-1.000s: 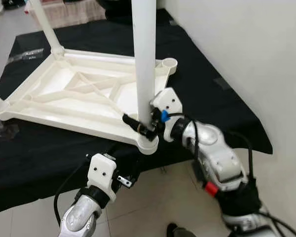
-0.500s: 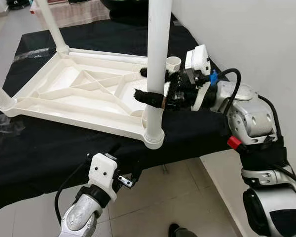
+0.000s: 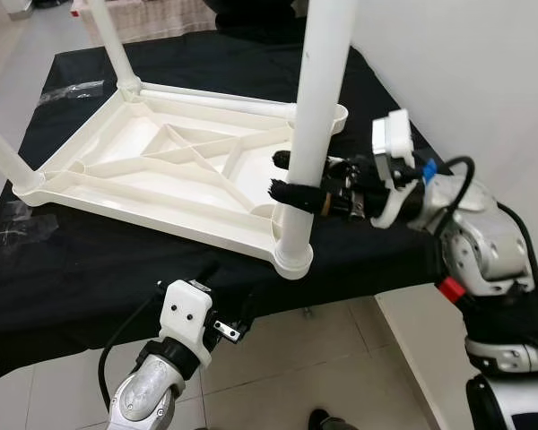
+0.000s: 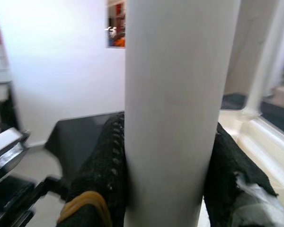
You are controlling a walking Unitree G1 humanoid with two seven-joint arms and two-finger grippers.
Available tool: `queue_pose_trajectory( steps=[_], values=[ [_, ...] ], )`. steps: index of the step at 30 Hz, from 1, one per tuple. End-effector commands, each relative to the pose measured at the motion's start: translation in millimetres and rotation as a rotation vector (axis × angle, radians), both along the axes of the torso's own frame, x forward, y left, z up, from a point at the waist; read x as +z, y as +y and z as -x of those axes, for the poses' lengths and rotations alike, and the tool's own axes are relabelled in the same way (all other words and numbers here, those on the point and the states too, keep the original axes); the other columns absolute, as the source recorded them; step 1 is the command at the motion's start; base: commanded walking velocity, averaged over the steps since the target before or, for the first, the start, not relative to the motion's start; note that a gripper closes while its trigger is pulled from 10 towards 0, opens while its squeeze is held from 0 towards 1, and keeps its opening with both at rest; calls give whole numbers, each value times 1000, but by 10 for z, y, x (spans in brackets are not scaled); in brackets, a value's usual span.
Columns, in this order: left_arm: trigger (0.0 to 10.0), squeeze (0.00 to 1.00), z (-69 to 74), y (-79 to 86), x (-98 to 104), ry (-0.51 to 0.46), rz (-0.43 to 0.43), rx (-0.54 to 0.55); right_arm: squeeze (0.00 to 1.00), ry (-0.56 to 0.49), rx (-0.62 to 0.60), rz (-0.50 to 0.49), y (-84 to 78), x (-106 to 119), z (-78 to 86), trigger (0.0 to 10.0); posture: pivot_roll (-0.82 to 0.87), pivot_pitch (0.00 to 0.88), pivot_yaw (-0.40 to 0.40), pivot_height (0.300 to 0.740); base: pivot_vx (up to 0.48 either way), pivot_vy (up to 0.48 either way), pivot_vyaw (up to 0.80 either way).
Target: Building children table
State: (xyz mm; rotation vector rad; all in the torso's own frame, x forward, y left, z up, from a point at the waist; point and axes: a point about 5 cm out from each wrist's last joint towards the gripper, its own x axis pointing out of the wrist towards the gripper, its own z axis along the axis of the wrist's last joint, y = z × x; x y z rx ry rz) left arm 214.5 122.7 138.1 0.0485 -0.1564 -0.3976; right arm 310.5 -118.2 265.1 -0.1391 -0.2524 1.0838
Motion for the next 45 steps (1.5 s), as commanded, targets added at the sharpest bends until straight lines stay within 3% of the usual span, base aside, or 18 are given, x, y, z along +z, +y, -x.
queue_pose_trajectory(
  steps=[1, 4, 6, 12, 13, 15, 16, 19, 20, 22, 28, 29, 31, 32, 34, 40, 41, 45],
  values=[
    [10000, 0, 32, 29, -22, 15, -16, 4, 0, 233, -448, 151, -173, -658, -167, 0, 20, 253, 7, 740, 0, 0, 0],
    [10000, 0, 42, 56, -17, 18, -25, 6, 0, 407, -683, 142, 28, -1118, 144, 0, 30, 266, 15, 740, 0, 0, 0],
    [10000, 0, 44, 51, -20, 19, -34, 4, 0, 463, -666, 125, 186, -1188, 295, 0, 34, 266, 16, 740, 0, 0, 0],
    [10000, 0, 42, 58, -23, 22, -32, 1, 0, 433, -616, 121, 283, -1078, 234, 0, 32, 266, 8, 740, 0, 0, 0],
    [10000, 0, 37, 55, -14, 18, -30, 4, 0, 417, -584, 133, 299, -1019, 189, 2824, 31, 268, 3, 740, 0, 0, 0],
    [10000, 0, 36, 54, -11, 16, -30, 6, 0, 411, -573, 142, 300, -1002, 174, 2824, 30, 267, 3, 740, 0, 0, 0],
    [10000, 0, 33, 53, -8, 14, -30, 8, 0, 398, -566, 129, 315, -959, 152, 10000, 29, 268, 2, 740, 0, 0, 0],
    [10000, 0, 27, 52, -3, 13, -29, 8, 0, 379, -523, 69, 345, -859, 108, 10000, 29, 269, 2, 740, 0, 0, 0],
    [10000, 0, 24, 49, -2, 12, -29, 8, 969, 344, -439, 22, 373, -757, 83, 10000, 31, 267, 2, 740, 0, 0, 0],
    [10000, 0, 24, 49, -1, 13, -29, 8, 1000, 319, -398, -7, 400, -687, 94, 10000, 32, 265, 2, 740, 0, 0, 0],
    [10000, 0, 17, 41, -4, 13, -31, 4, 1000, 152, -120, -35, 374, -317, 60, 10000, 39, 256, 3, 740, 0, 0, 0],
    [10000, 0, 16, 39, -6, 14, -31, 4, 867, 103, -51, -14, 339, -224, 39, 10000, 39, 256, 3, 740, 0, 0, 0],
    [10000, 0, 16, 39, -6, 14, -31, 4, 867, 103, -51, -14, 339, -224, 39, 10000, 39, 256, 3, 740, 0, 0, 0],
    [10000, 0, 16, 39, -6, 14, -32, 3, 0, 70, 35, 23, 309, -157, 44, 10000, 46, 250, 2, 740, 0, 0, 0],
    [10000, 0, 14, 39, -8, 15, -34, 2, 0, 44, 178, 88, 249, -88, 78, 10000, 51, 247, -1, 740, 0, 0, 0],
    [10000, 0, 13, 36, -5, 13, -34, 4, 0, 4, 226, 168, 149, 3, -5, 10000, 55, 247, -6, 740, 0, 0, 0],
    [10000, 0, 12, 36, -3, 12, -34, 6, 0, -4, 233, 156, 127, 44, -30, 0, 55, 247, -6, 740, 0, 0, 0],
    [10000, 0, 10, 37, -1, 12, -35, 8, 0, -15, 243, 157, 65, 97, -65, 0, 55, 249, -3, 740, 0, 0, 0]
  ],
)
